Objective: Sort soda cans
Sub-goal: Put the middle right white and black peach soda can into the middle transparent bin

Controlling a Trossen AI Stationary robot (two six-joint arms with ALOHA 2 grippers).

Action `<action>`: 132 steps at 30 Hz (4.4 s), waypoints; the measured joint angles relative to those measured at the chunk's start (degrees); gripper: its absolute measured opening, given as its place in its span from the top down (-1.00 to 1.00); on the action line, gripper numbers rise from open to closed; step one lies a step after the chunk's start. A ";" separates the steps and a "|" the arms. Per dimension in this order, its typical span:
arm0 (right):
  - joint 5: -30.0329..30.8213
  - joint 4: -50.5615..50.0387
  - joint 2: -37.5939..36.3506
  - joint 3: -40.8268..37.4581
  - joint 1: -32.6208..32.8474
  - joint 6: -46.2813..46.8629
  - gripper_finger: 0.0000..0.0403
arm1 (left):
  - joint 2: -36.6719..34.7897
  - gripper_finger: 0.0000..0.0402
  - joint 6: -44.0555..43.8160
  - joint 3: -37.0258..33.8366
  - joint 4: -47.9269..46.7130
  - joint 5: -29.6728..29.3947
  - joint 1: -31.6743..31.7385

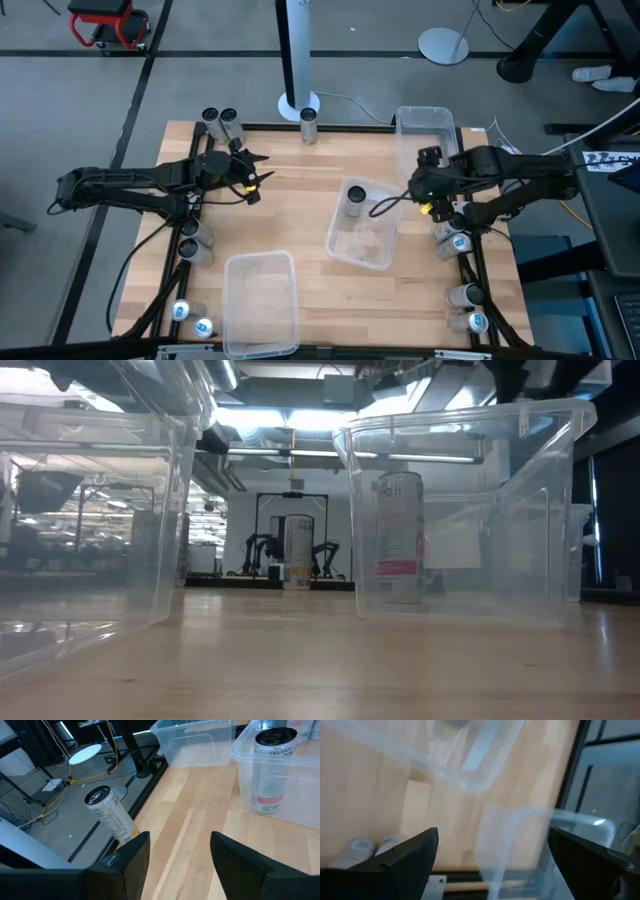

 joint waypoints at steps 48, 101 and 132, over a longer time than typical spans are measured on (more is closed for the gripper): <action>-22.68 -0.13 -14.32 -30.92 0.00 8.66 -0.87 | 0.02 0.02 -0.29 0.00 -0.59 0.00 0.00; -18.43 0.80 -13.41 -18.59 -0.06 8.82 -0.24 | 0.02 0.02 -0.13 0.00 0.22 0.02 0.00; -6.53 8.33 -0.89 -2.44 -0.08 -9.03 -0.24 | 0.02 0.02 -0.13 0.00 0.49 0.02 0.00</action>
